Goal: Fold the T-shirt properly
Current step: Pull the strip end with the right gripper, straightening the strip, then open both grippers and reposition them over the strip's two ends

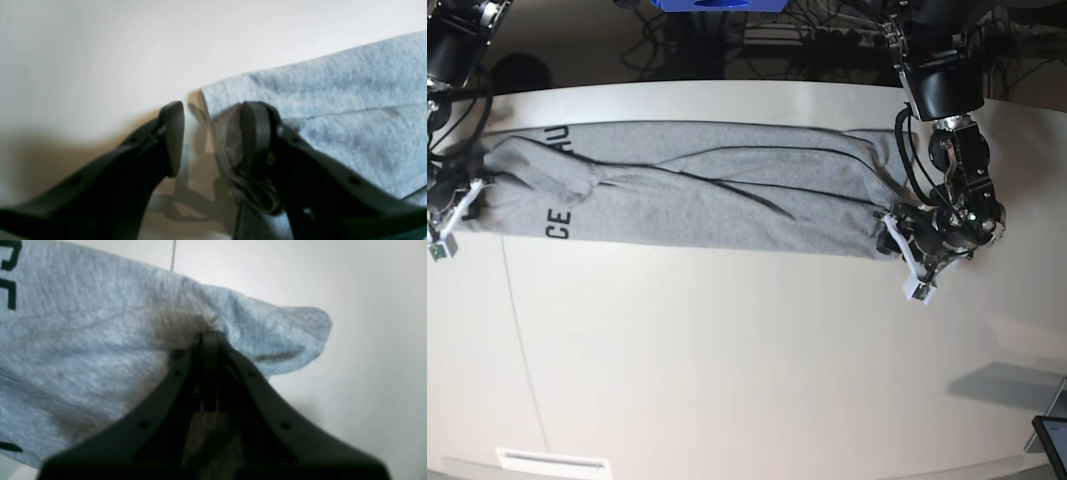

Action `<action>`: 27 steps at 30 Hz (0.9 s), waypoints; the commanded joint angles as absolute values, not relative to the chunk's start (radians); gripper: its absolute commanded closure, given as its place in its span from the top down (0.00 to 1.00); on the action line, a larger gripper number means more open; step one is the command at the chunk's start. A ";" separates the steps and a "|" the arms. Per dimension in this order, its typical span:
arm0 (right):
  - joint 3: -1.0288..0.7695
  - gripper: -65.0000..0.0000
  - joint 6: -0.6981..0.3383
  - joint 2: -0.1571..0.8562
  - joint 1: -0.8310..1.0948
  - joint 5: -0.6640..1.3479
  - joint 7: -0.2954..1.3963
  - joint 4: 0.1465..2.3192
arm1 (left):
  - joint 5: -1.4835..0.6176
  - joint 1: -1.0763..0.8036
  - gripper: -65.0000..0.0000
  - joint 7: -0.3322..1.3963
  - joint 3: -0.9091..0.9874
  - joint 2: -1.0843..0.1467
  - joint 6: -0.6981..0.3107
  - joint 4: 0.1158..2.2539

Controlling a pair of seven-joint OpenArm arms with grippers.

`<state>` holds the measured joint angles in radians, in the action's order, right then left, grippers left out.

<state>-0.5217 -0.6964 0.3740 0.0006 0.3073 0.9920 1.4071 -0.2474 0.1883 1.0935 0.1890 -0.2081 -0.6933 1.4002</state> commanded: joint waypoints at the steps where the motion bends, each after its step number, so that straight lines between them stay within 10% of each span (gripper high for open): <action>1: -0.529 0.00 -0.698 0.389 -0.004 0.312 0.992 1.425 | -0.251 0.205 0.42 1.086 0.194 -0.220 -0.698 1.414; 17: -0.568 0.01 -0.698 0.374 0.024 0.311 1.003 1.699 | -0.255 0.213 0.42 1.089 0.199 -0.222 -0.698 1.481; 27: -0.570 0.31 -0.698 0.318 0.136 0.311 1.036 1.965 | -0.260 0.211 0.42 1.089 0.200 -0.222 -0.698 1.488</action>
